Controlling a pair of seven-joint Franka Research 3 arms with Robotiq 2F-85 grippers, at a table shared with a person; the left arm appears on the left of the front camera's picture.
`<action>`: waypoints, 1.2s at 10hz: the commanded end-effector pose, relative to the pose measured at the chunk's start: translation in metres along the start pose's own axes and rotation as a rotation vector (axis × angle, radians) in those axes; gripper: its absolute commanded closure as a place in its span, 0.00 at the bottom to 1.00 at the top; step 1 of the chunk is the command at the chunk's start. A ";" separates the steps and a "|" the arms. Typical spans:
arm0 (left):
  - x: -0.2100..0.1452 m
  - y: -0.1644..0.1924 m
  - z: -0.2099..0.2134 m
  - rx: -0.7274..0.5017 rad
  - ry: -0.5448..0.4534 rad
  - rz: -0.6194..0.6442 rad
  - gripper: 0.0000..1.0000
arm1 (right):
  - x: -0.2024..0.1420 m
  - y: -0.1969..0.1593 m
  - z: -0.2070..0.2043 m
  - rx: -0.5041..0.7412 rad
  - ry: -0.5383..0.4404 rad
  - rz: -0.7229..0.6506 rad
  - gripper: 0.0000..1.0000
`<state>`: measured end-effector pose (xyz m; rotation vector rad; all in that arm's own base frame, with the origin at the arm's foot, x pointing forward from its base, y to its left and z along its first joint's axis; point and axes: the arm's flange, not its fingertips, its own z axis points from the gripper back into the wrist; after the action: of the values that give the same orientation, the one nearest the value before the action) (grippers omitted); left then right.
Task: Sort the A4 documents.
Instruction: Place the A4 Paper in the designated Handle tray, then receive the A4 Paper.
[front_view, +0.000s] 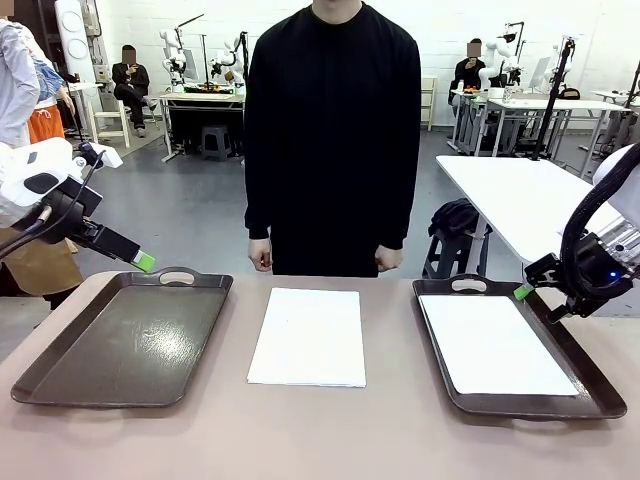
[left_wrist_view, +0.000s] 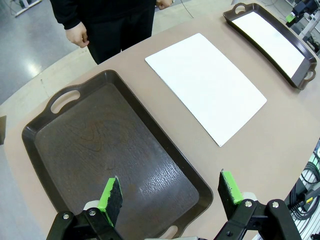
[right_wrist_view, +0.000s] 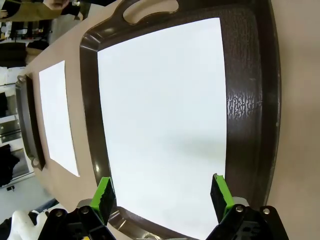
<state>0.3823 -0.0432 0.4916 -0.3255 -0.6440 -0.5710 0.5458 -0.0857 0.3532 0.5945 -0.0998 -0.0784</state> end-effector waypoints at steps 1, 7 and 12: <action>-0.001 0.002 0.000 -0.007 -0.004 0.002 0.00 | 0.000 0.000 0.000 0.000 0.001 0.005 0.00; -0.001 0.002 0.000 -0.007 -0.004 0.002 0.00 | 0.000 0.000 0.000 0.000 0.001 0.005 0.00; -0.001 0.002 0.000 -0.007 -0.004 0.002 0.00 | 0.000 0.000 0.000 0.000 0.001 0.005 0.00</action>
<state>0.3823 -0.0432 0.4916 -0.3256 -0.6440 -0.5709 0.5458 -0.0856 0.3532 0.5946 -0.0998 -0.0774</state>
